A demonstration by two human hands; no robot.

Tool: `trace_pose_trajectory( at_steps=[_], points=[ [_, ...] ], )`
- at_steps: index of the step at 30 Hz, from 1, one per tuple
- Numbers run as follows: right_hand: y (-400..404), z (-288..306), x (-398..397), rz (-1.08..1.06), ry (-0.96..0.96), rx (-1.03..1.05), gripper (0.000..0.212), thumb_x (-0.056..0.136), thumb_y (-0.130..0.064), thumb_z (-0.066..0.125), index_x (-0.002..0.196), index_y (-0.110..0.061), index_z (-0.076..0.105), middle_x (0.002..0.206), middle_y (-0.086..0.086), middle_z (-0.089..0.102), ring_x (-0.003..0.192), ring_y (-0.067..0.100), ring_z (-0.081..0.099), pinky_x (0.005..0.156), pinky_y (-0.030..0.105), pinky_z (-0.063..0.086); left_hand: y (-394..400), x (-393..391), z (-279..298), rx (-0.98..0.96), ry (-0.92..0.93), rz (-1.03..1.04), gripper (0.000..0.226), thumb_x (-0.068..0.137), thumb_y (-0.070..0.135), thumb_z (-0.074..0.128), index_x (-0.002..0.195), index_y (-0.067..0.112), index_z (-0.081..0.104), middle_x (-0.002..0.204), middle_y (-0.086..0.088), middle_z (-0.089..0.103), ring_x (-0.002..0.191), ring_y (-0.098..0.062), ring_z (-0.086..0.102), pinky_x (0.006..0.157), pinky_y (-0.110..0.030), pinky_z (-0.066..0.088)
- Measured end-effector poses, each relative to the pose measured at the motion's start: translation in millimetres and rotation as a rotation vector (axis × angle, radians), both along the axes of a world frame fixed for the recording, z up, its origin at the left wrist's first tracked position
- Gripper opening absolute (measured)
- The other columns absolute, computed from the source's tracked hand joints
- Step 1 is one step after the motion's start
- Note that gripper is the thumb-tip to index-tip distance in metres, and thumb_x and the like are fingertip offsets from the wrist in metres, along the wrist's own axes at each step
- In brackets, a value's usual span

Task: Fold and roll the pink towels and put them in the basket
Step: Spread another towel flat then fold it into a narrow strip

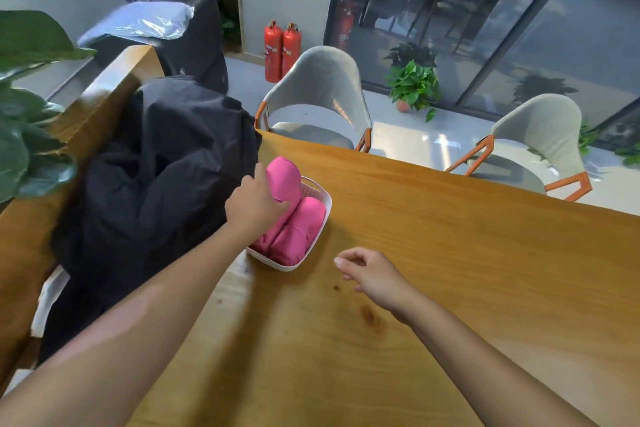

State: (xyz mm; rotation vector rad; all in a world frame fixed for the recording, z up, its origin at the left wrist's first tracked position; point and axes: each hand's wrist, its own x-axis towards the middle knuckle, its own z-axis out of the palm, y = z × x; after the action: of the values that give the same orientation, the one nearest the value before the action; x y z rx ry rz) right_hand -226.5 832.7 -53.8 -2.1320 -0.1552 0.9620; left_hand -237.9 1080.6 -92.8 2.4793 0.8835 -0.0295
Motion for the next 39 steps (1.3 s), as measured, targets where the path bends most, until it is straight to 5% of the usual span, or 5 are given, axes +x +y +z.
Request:
trace_pose_trajectory(
  at_steps=[10,21,27,35,39],
  points=[
    [-8,-11,12,0.019,0.063,-0.009,0.023,0.099,-0.028,0.061,0.117,-0.015,0.064,0.117,0.010,0.071,0.100,0.019,0.071,0.087,0.037,0.053,7,23,-34,0.101,0.104,-0.117,0.088,0.076,0.040,0.075,0.141,0.018,0.020,0.111,-0.012,0.056,0.098,-0.038,0.062,0.071,-0.043,0.050],
    [-2,-32,34,-0.004,0.116,0.012,0.016,0.099,-0.026,0.060,0.111,-0.017,0.065,0.115,0.013,0.071,0.104,0.026,0.069,0.080,0.033,0.051,-2,26,-78,0.279,0.095,-0.177,0.105,0.079,0.061,0.064,0.156,0.019,0.007,0.133,-0.013,0.042,0.112,-0.035,0.047,0.080,-0.051,0.046],
    [-1,-30,46,-0.029,0.103,0.045,0.013,0.099,-0.024,0.060,0.108,-0.017,0.066,0.111,0.006,0.073,0.100,0.023,0.071,0.078,0.032,0.051,0,31,-79,0.192,0.116,-0.150,0.104,0.080,0.058,0.065,0.156,0.022,0.004,0.136,-0.012,0.035,0.115,-0.038,0.044,0.075,-0.050,0.047],
    [-6,-25,40,-0.035,0.086,0.061,0.011,0.099,-0.026,0.060,0.106,-0.019,0.066,0.110,0.007,0.073,0.097,0.021,0.072,0.077,0.031,0.050,-2,48,-55,0.068,-0.019,-0.020,0.089,0.084,0.063,0.066,0.147,0.016,0.023,0.118,-0.010,0.037,0.085,-0.037,0.059,0.066,-0.042,0.044],
    [-19,-26,39,-0.049,0.089,0.041,0.011,0.098,-0.027,0.060,0.105,-0.020,0.066,0.110,0.007,0.073,0.096,0.020,0.071,0.076,0.030,0.050,-8,56,-59,0.040,0.015,-0.026,0.091,0.084,0.049,0.071,0.151,0.017,0.018,0.126,-0.013,0.036,0.098,-0.043,0.059,0.071,-0.045,0.045]
  ],
)
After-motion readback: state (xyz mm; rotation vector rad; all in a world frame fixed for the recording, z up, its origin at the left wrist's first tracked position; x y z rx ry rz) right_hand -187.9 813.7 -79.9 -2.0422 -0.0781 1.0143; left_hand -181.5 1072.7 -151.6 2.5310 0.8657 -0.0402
